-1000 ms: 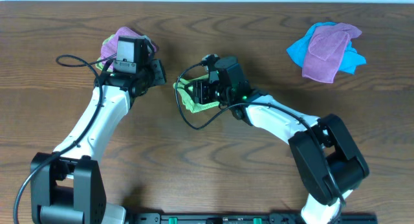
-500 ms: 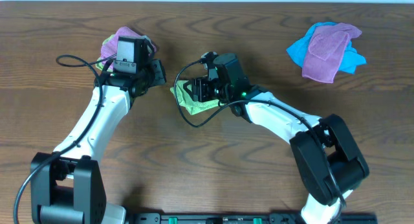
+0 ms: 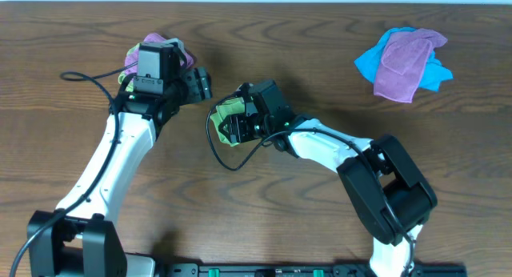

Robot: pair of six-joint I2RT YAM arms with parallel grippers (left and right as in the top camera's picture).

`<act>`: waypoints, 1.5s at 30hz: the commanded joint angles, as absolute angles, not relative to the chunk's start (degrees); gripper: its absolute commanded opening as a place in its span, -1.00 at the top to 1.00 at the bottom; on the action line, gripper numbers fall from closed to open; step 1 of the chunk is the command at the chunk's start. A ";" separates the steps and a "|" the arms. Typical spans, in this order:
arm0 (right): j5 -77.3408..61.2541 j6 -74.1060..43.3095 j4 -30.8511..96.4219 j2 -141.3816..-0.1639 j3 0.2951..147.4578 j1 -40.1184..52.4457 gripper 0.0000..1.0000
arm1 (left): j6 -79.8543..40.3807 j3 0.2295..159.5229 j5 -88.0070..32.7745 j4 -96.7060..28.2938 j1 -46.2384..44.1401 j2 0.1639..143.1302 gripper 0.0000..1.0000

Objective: Fold the cloth

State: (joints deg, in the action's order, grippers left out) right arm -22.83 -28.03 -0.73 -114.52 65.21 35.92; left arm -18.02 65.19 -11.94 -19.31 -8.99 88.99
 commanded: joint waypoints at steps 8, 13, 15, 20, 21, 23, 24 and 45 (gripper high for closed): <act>-25.96 -28.18 -2.39 -113.75 66.06 34.76 -0.86 | -18.44 66.67 -11.66 -21.06 -6.59 85.78 -0.91; -25.98 -27.05 -1.89 -111.50 66.11 32.69 -0.98 | -19.35 66.67 -12.12 -23.57 -4.03 84.09 -0.91; -25.91 -26.33 -1.91 -110.34 66.13 31.92 -0.99 | -19.55 66.67 -12.84 -23.97 -2.90 83.35 -0.91; -25.93 -25.61 -0.82 -105.91 66.13 29.02 -0.98 | -19.77 66.67 -18.20 -24.21 0.34 82.02 -0.91; -25.87 -25.58 -0.45 -104.81 66.13 28.34 -0.99 | -19.90 66.67 -19.22 -24.47 0.84 81.95 -0.91; -25.85 -25.56 0.93 -102.67 66.13 26.81 -0.99 | -20.25 66.67 -21.12 -25.23 1.69 81.93 -0.91; -25.80 -25.34 2.50 -101.06 66.13 25.58 -0.98 | -20.45 66.65 -22.41 -26.04 2.17 81.93 -0.91; -26.63 -0.71 42.19 -56.88 51.62 -4.75 -0.99 | -26.06 52.42 -36.05 -24.60 3.36 82.00 -0.91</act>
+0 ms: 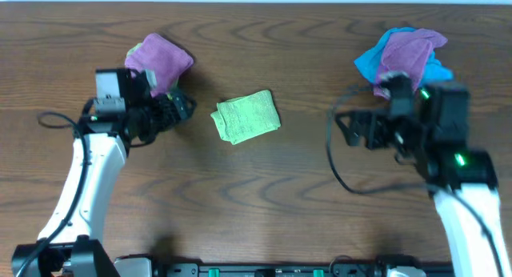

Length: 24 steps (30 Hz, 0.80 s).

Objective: Fold the cloth

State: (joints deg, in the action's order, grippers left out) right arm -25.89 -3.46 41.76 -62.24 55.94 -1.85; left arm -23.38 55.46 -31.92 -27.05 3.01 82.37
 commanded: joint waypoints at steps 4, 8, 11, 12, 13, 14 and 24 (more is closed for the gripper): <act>-27.75 -0.80 43.16 -46.59 44.42 -8.56 -0.98 | -29.82 47.99 -38.46 -18.87 3.18 82.08 -0.91; -27.90 -1.74 46.02 -35.05 37.95 -10.33 -0.98 | -34.46 43.40 -39.88 -12.53 2.48 82.54 -0.91; -27.83 -2.70 46.30 -30.70 36.34 -10.33 -0.98 | -36.42 41.82 -39.97 -9.65 1.13 83.33 -0.91; -27.64 -2.81 46.35 -29.80 36.32 -10.31 -0.98 | -36.69 41.56 -39.99 -8.71 0.60 83.77 -0.91; -27.64 -2.87 46.33 -29.34 36.32 -10.31 -0.99 | -37.10 41.39 -39.92 -7.75 -0.10 84.38 -0.91; -27.64 -2.98 46.33 -29.10 36.32 -10.31 -0.98 | -37.63 41.36 -39.92 -6.85 -0.78 85.12 -0.91; -27.64 -2.94 46.35 -29.19 36.32 -10.31 -0.99 | -43.88 41.36 -39.92 5.72 -5.48 95.22 -0.91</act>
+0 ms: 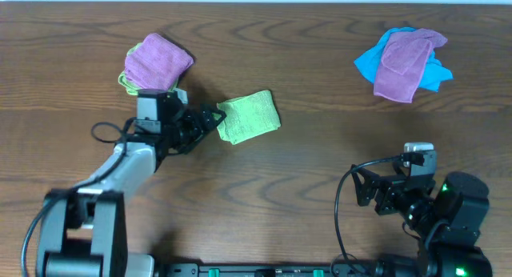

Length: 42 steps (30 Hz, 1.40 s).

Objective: Fold the cloth

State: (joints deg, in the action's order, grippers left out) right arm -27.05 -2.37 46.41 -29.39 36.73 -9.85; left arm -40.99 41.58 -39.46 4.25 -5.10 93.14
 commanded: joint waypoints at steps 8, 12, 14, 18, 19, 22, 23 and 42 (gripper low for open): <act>-27.64 -2.94 46.35 -29.19 36.32 -10.31 -0.99 | -47.44 41.36 -40.12 12.53 -6.83 100.57 -0.91; -27.64 -2.94 46.35 -29.19 36.32 -10.31 -0.98 | -48.53 41.36 -40.03 14.57 -8.16 102.13 -0.91; -27.64 -2.94 46.35 -29.19 36.32 -10.31 -0.99 | -49.19 41.36 -40.01 15.81 -8.82 103.13 -0.91; -27.64 -2.94 46.35 -29.19 36.32 -10.31 -0.99 | -50.43 41.36 -39.38 17.63 -9.78 104.95 -0.91; -27.64 -2.94 46.35 -29.19 36.32 -10.31 -0.99 | -50.54 41.36 -38.96 18.02 -10.00 105.47 -0.91; -27.64 -2.94 46.35 -29.19 36.32 -10.31 -0.99 | -51.07 41.36 -37.65 19.59 -10.79 107.13 -0.91; -27.64 -2.94 46.35 -29.19 36.32 -10.31 -0.98 | -51.07 41.36 -37.41 20.29 -11.09 107.74 -0.91; -27.64 -2.94 46.35 -29.19 36.32 -10.31 -0.99 | -54.19 45.08 -46.22 39.48 -12.38 114.93 0.88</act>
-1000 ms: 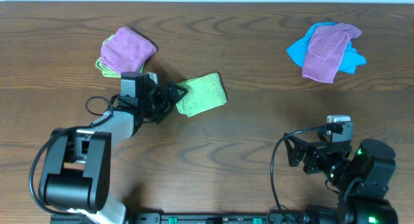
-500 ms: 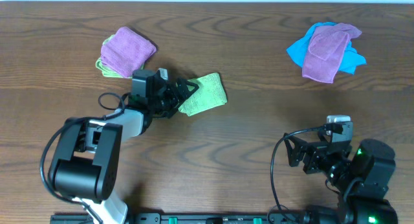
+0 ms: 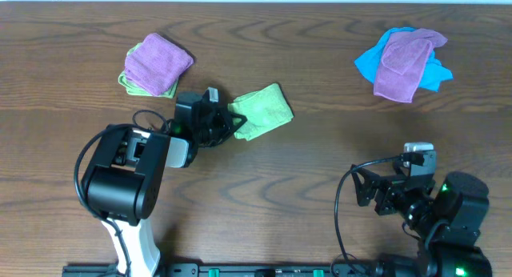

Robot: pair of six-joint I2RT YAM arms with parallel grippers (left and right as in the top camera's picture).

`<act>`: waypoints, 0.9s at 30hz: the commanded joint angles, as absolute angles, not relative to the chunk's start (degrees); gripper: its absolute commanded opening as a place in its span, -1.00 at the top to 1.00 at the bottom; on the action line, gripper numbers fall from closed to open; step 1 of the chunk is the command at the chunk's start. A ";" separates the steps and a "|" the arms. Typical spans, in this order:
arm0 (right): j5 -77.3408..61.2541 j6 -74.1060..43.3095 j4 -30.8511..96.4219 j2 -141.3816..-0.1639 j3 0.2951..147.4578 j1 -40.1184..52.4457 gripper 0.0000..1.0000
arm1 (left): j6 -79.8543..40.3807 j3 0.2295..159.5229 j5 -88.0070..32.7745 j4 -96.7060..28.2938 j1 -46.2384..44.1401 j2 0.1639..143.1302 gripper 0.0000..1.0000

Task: Fold the cloth
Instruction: 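Carry the green cloth with the left gripper onto the pink cloth at upper left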

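Note:
A folded green cloth (image 3: 262, 110) lies on the wooden table left of centre. My left gripper (image 3: 234, 122) is at the cloth's left edge, its fingers touching or closed on that edge; the arm's body hides the jaws. My right gripper (image 3: 364, 194) hangs near the front right of the table, well away from any cloth, and its jaw state is unclear from above.
A stack of folded purple over green cloths (image 3: 156, 65) sits at the back left. An unfolded pile of blue and purple cloths (image 3: 404, 61) lies at the back right. The left arm's base (image 3: 124, 181) stands at the front left.
The left gripper has moved right, and the green cloth now lies further right and turned. The right arm has not moved.
First both grippers were at the green cloth in the middle. Then both had drawn back, leaving the cloth folded and alone. The right arm then sat at the front right while the left gripper came to the cloth's left edge, and now the cloth has shifted right.

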State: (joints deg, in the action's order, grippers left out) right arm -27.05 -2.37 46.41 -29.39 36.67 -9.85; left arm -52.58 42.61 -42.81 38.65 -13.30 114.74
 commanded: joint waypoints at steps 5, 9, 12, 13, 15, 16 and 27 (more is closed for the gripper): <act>-27.64 -2.94 46.35 -29.19 36.32 -10.31 -0.99 | -55.99 53.84 -49.21 37.12 -10.74 112.46 0.89; -27.64 -2.94 46.35 -29.19 36.32 -10.31 -0.99 | -55.86 61.91 -47.51 29.56 -8.40 110.41 0.88; -27.64 -2.94 46.35 -29.19 36.32 -10.31 -0.98 | -55.75 67.99 -46.15 24.43 -5.13 109.71 0.89; -27.64 -2.94 46.35 -29.19 36.32 -10.31 -0.98 | -55.77 69.63 -46.00 22.94 -4.14 109.71 0.89; -27.64 -2.94 46.35 -29.19 36.32 -10.31 -0.99 | -55.68 72.88 -45.17 19.22 -1.98 109.71 0.88; -27.64 -2.94 46.35 -29.19 36.32 -10.31 -0.99 | -55.35 74.32 -44.62 17.74 -0.89 109.71 0.88; -27.64 -2.94 46.35 -29.19 36.32 -10.31 -0.98 | -52.23 78.65 -38.28 13.52 6.11 109.73 0.89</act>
State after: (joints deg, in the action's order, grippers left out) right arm -27.05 -2.37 46.41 -29.39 36.67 -9.85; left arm -54.41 77.10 -40.73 13.54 5.19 110.89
